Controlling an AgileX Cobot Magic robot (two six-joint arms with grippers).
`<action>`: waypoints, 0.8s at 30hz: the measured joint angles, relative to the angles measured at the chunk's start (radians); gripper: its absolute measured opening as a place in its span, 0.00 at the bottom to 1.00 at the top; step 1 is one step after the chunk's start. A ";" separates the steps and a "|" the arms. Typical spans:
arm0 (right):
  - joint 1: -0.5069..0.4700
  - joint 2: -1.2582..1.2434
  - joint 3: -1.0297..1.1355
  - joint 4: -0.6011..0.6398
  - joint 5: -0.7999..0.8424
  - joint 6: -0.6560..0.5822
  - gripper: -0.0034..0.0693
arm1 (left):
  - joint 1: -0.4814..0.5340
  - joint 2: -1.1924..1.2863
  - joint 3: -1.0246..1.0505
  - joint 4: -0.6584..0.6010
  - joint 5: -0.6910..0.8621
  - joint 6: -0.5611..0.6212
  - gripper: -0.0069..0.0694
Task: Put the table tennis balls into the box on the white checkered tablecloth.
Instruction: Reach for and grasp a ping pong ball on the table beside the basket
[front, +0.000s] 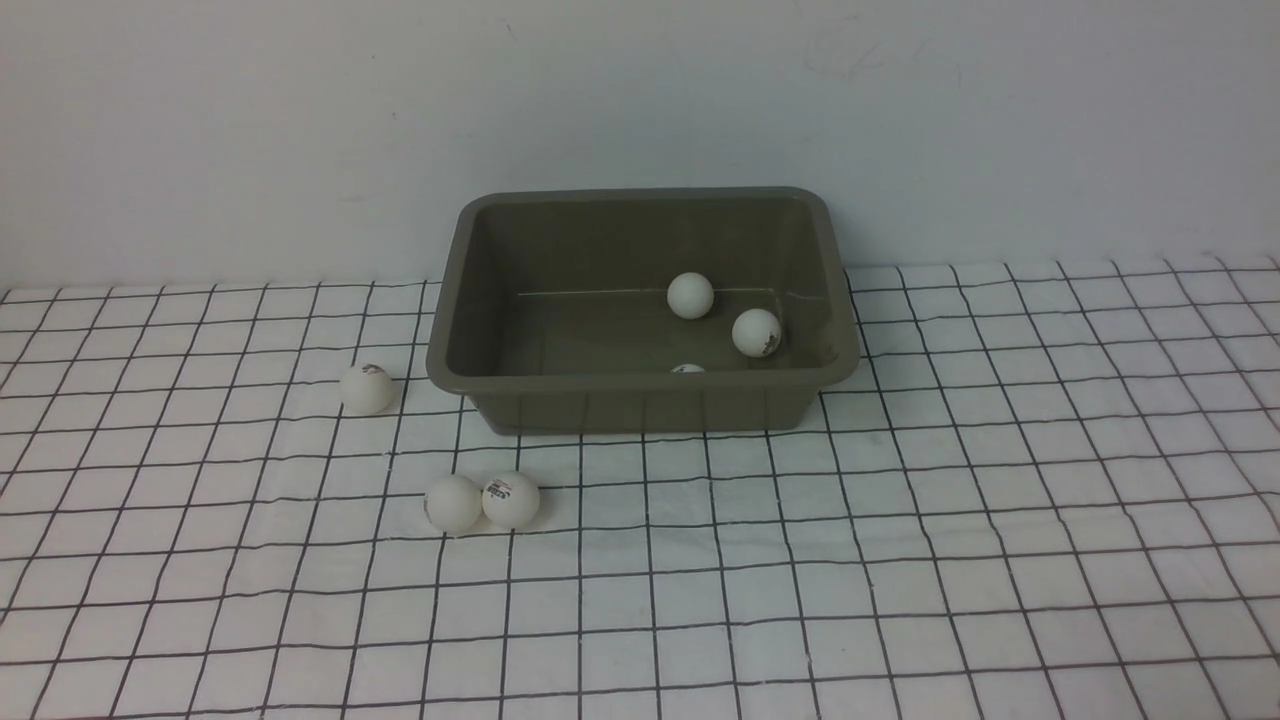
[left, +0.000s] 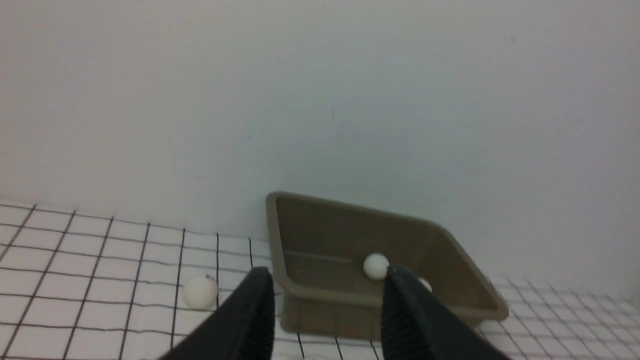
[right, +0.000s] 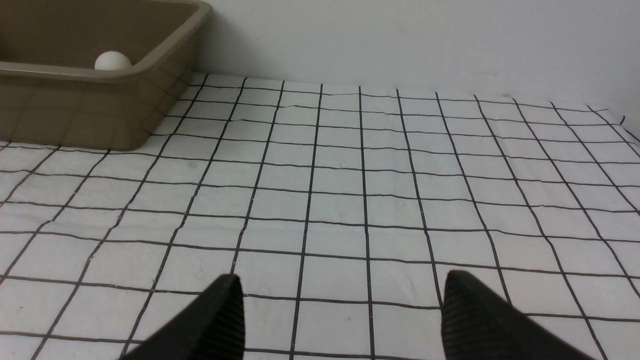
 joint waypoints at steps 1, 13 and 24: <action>0.000 0.000 0.000 0.000 0.000 0.000 0.71 | -0.008 0.017 0.000 -0.017 0.009 0.042 0.46; 0.000 0.000 0.000 0.000 -0.001 0.000 0.71 | -0.018 0.273 -0.070 -0.119 0.110 0.363 0.65; 0.000 0.000 0.000 0.000 -0.001 -0.001 0.71 | -0.018 0.597 -0.353 0.099 0.236 0.374 0.74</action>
